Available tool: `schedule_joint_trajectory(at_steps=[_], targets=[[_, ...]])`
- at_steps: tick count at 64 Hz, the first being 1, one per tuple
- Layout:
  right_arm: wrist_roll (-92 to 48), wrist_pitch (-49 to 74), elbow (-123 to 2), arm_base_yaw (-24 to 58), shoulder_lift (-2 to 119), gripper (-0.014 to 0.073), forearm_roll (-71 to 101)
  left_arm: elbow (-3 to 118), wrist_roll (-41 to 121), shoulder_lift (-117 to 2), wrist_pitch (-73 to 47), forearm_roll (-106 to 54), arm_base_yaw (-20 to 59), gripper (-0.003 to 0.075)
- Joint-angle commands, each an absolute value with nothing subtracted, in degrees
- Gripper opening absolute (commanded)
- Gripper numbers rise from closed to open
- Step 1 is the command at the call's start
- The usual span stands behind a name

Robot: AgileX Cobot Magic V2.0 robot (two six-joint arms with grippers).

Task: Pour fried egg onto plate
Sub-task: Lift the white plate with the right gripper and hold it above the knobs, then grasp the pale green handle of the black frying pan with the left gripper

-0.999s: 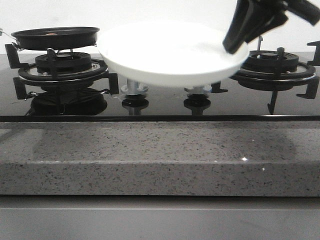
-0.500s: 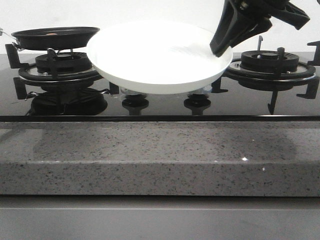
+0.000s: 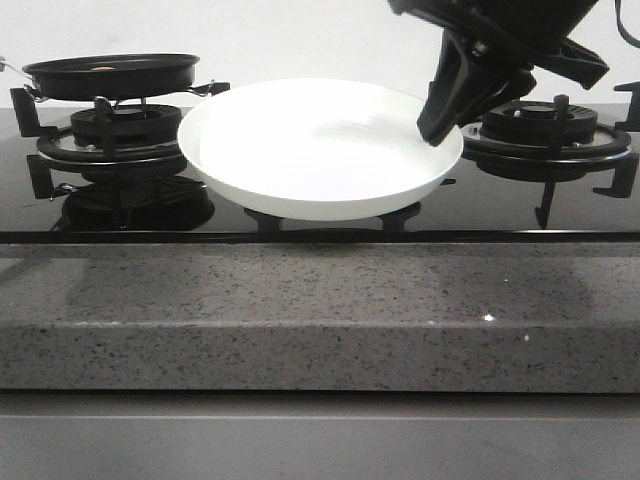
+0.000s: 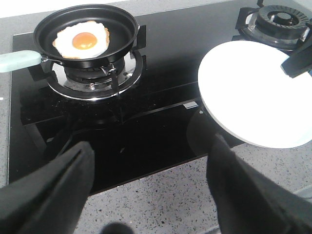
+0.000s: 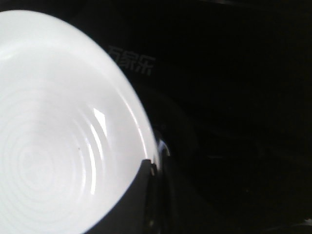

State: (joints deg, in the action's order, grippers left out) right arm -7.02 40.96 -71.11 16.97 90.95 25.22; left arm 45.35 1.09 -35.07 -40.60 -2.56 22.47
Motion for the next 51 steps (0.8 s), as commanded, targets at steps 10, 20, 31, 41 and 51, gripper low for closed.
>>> schedule_joint_trajectory(at_steps=[10, 20, 31, 41, 51], targets=[[-7.60, 38.66, -72.39, 16.90, 88.84, -0.0061, 25.91, 47.23, 1.08, -35.51, -36.06, -3.12, 22.86, 0.0491], [-7.60, 38.66, -72.39, 16.90, 88.84, -0.0061, 25.91, 47.23, 1.08, -35.51, -36.06, -3.12, 22.86, 0.0491], [-7.60, 38.66, -72.39, 16.90, 88.84, -0.0061, 25.91, 47.23, 1.08, -35.51, -36.06, -3.12, 22.86, 0.0491], [-7.60, 38.66, -72.39, 16.90, 88.84, -0.0061, 25.91, 47.23, 1.08, -35.51, -35.72, -3.12, 22.86, 0.0491], [-7.60, 38.66, -72.39, 16.90, 88.84, -0.0061, 25.91, 47.23, 0.98, -35.51, -32.90, -5.04, 22.86, 0.0491]])
